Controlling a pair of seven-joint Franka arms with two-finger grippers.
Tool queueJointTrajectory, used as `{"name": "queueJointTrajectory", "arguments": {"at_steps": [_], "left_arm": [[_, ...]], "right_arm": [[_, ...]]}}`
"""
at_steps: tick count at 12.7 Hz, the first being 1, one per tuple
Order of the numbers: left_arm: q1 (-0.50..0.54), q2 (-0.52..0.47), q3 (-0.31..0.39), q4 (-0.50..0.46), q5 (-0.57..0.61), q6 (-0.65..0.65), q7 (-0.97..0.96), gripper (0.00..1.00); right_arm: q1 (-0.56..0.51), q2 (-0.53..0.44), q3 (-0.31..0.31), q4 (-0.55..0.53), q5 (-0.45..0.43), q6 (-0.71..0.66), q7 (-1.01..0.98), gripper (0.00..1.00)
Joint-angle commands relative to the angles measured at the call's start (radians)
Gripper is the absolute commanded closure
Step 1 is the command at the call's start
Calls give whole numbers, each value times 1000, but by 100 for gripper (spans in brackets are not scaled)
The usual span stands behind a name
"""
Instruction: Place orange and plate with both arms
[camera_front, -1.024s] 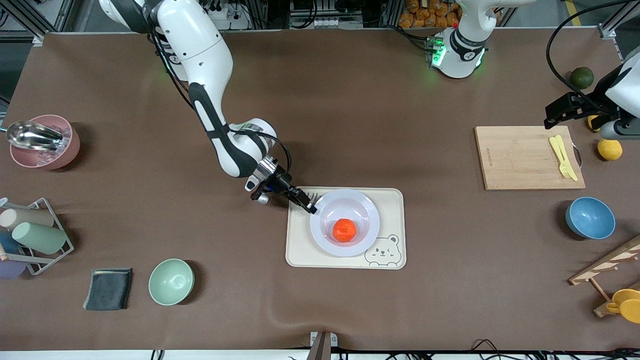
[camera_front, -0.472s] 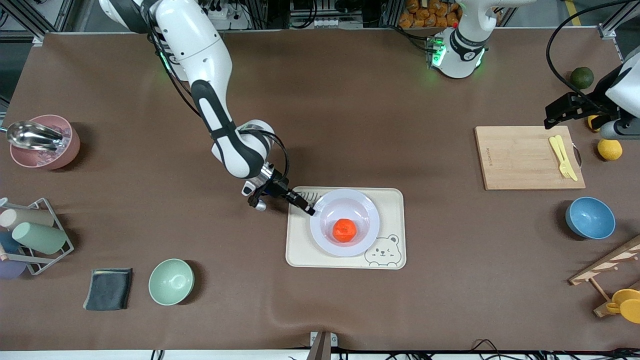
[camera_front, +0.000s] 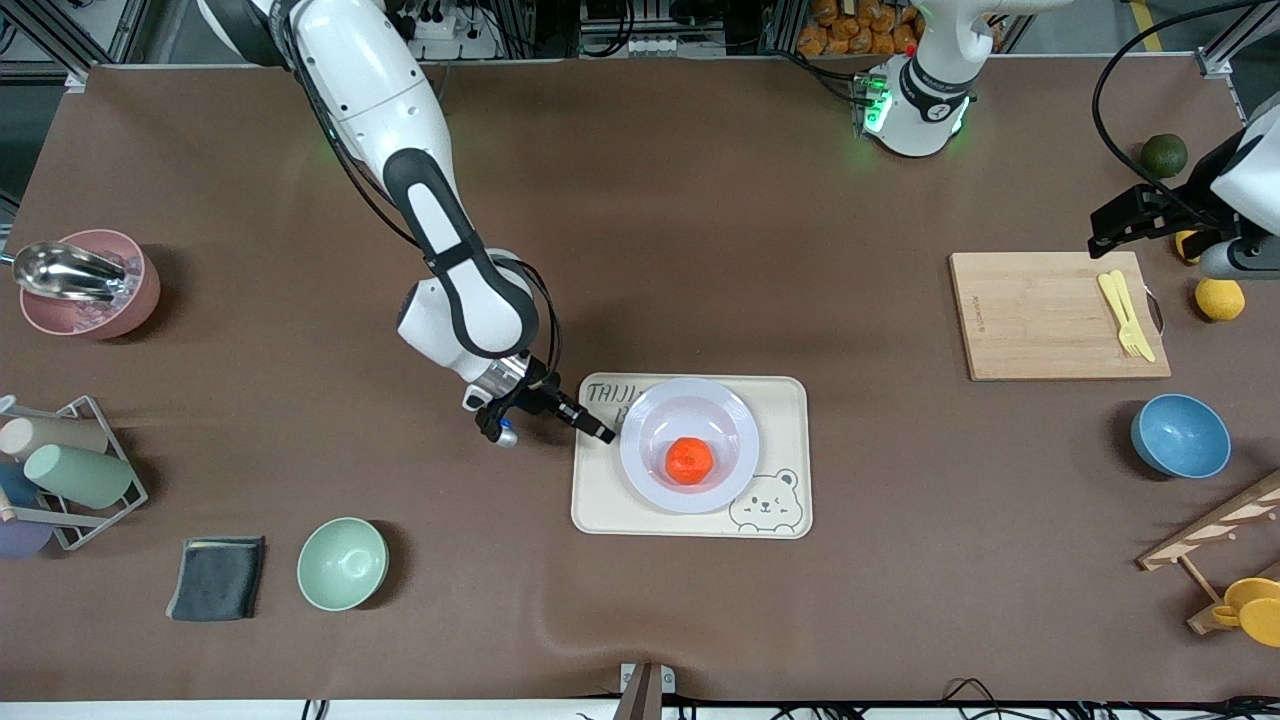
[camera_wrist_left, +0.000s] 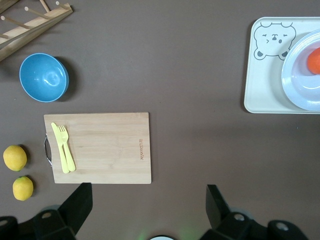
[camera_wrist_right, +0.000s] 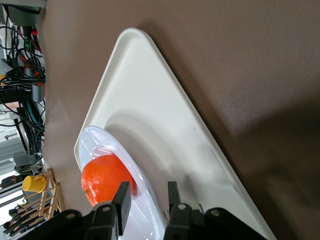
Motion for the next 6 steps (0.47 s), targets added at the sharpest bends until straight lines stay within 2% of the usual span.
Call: {"name": "queueJointTrajectory", "arguments": {"at_steps": [1, 3, 6], "left_arm": [[2, 3, 2, 19, -22, -19, 4, 0], [0, 3, 2, 19, -22, -19, 4, 0], [0, 3, 2, 19, -22, -19, 4, 0]], "right_arm": [[-65, -45, 11, -14, -182, -81, 169, 63], [-128, -68, 10, -16, -328, -181, 261, 62], [-218, -100, 8, -18, -487, -314, 326, 38]]}}
